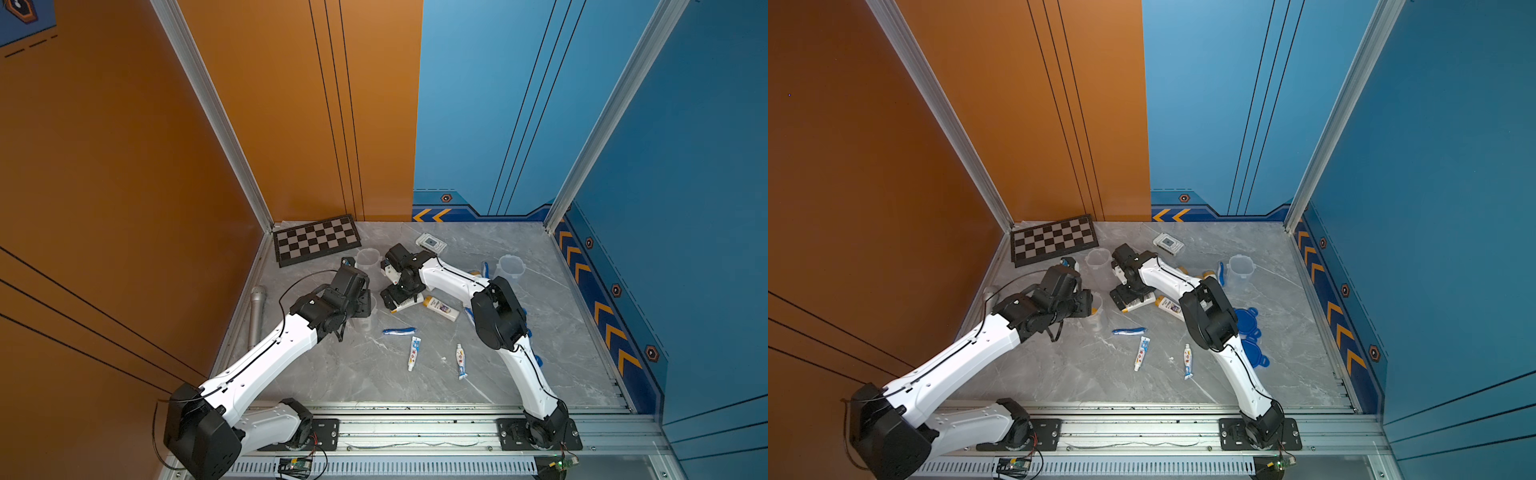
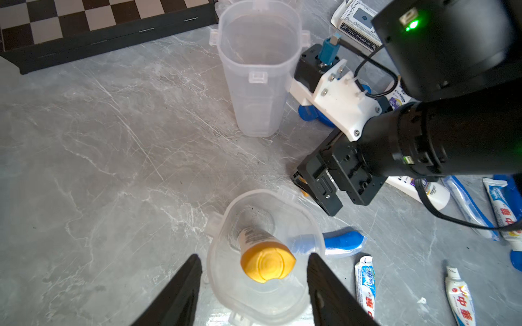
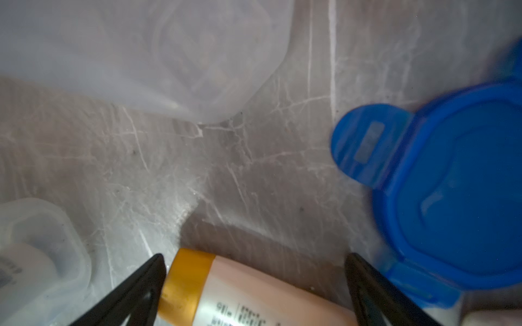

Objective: Pack away toiletry kits
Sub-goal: Place the toiletry item into the container, then move the toiletry item to the center of the board.

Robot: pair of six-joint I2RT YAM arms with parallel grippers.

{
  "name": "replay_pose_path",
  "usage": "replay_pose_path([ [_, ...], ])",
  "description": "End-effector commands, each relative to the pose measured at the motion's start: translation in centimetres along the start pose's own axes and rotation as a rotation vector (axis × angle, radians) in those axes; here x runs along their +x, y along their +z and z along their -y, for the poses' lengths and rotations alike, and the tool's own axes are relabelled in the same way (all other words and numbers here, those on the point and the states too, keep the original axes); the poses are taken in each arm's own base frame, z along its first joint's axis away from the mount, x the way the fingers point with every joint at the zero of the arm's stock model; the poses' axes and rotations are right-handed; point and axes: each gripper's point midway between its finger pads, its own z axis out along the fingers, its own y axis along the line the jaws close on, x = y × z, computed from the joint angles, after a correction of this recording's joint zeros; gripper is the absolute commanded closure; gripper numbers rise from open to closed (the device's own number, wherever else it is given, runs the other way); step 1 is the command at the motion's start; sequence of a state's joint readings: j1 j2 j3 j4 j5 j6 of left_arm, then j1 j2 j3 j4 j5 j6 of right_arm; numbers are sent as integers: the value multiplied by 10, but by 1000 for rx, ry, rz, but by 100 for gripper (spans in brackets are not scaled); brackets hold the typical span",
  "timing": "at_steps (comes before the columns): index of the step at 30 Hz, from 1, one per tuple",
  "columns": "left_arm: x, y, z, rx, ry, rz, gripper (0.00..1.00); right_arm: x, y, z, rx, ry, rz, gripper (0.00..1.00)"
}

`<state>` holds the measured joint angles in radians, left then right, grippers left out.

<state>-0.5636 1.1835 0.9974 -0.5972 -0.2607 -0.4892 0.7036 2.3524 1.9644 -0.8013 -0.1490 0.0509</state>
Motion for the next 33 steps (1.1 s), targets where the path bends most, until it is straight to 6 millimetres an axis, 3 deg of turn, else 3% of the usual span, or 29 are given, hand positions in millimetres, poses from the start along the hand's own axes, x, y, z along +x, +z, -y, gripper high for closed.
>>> replay_pose_path([
  [1,0,-7,-6,-6,-27,-6,38,25,-7,-13,-62,-6,-64,0],
  [10,-4,-8,-1,21,-38,-9,37,63,-17,-20,-68,2,-117,0],
  [12,-16,-15,4,42,-42,16,37,68,-19,-22,-63,4,-117,1],
  [16,-20,-20,5,56,-53,18,37,86,-14,-24,12,-49,-153,1],
  [23,-18,-33,-11,13,-36,-6,33,113,-1,-21,103,-105,-213,2],
  [33,-1,-45,-34,8,-114,-24,31,122,-5,-24,94,-118,-212,12],
])
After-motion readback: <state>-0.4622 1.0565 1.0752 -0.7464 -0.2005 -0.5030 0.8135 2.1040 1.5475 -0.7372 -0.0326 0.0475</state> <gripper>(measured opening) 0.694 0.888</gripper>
